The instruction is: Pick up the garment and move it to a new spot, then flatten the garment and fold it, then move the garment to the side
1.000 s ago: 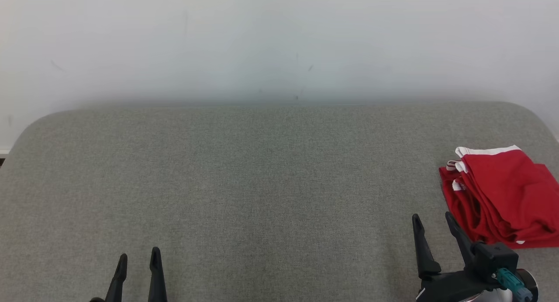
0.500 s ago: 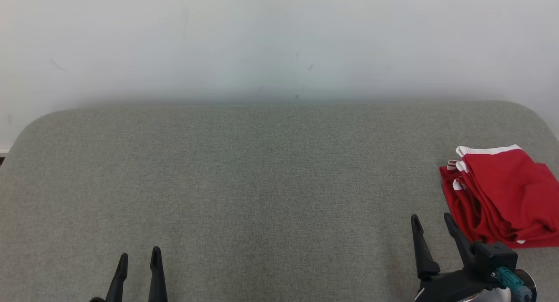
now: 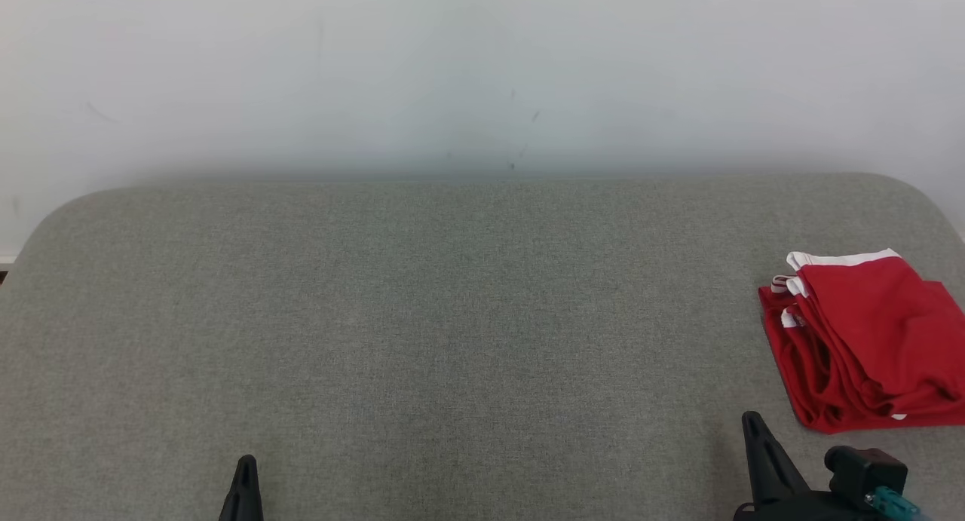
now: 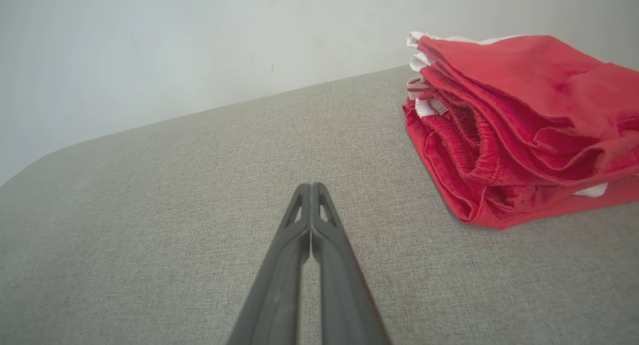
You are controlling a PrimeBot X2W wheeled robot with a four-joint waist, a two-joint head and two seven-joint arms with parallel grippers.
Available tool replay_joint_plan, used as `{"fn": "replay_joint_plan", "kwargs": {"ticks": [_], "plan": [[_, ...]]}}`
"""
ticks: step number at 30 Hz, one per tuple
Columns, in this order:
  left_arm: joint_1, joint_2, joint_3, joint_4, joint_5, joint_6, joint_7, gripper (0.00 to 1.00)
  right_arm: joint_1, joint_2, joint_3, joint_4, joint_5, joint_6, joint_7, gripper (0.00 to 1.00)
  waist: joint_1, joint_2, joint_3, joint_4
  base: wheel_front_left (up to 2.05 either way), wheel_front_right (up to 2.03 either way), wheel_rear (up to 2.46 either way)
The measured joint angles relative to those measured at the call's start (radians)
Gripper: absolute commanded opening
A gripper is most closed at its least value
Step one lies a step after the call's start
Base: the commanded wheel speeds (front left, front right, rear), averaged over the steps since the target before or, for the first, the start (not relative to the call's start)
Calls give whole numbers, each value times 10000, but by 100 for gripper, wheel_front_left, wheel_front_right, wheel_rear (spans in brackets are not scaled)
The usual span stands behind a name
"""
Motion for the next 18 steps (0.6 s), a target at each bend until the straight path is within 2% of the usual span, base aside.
{"fn": "replay_joint_plan", "kwargs": {"ticks": [18], "plan": [[-295, 4, 6, 81, -2650, -4, 750, 0, 22, 0, -372, -389, 3250, 0, 430, 0, 0, 0, 10, -26, 0, 0, 0]]}}
